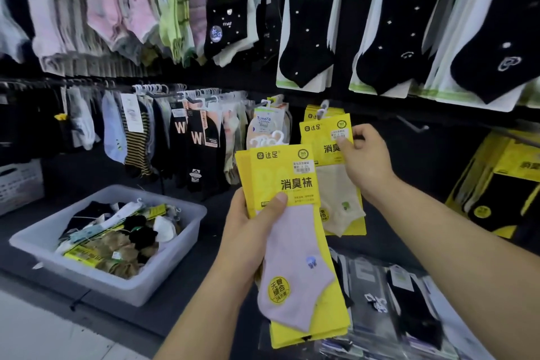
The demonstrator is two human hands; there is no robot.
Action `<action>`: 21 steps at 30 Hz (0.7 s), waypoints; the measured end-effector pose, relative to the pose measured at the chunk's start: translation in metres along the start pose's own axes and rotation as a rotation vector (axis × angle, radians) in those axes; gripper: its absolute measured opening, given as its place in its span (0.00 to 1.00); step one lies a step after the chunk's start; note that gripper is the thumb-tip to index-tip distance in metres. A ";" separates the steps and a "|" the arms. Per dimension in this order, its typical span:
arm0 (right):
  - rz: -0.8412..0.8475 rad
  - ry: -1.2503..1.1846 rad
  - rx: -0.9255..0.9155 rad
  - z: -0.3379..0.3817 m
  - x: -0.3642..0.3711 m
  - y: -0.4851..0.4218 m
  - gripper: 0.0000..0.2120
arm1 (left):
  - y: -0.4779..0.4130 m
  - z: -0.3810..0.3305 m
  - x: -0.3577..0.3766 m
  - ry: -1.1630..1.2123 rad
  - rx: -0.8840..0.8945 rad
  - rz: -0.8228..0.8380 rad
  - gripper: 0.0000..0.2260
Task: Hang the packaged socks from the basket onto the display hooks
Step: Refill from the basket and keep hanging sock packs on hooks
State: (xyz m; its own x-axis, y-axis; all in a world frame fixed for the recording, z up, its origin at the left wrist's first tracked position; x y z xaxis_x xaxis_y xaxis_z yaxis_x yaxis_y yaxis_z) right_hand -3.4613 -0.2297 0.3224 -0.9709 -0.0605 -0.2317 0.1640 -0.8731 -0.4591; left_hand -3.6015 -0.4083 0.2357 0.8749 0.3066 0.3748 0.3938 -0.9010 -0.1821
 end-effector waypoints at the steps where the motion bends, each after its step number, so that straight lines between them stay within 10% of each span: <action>1: 0.001 0.006 0.002 -0.002 0.001 -0.002 0.02 | -0.002 0.000 0.001 0.000 0.004 0.002 0.16; 13: -0.131 0.050 0.118 -0.017 0.000 0.016 0.07 | -0.009 0.002 0.002 0.001 0.027 -0.018 0.18; 21: 0.224 -0.118 -0.001 0.030 0.014 0.080 0.15 | -0.004 0.001 0.012 -0.032 0.128 -0.096 0.26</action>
State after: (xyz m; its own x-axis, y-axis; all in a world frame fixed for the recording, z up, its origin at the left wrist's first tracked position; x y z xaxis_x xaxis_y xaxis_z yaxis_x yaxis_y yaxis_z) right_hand -3.4665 -0.3154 0.3083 -0.9238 -0.3087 -0.2264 0.3777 -0.8309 -0.4085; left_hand -3.5919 -0.4004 0.2401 0.8395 0.4005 0.3671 0.5065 -0.8214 -0.2621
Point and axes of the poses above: each hand's wrist, its own y-axis away from the middle knuckle, its own x-axis out of the palm, z = x × y, the point moved 1 cm from there along -y, towards the middle knuckle, and after that the axes turned 3 degrees about z, right-handed, at the moved point
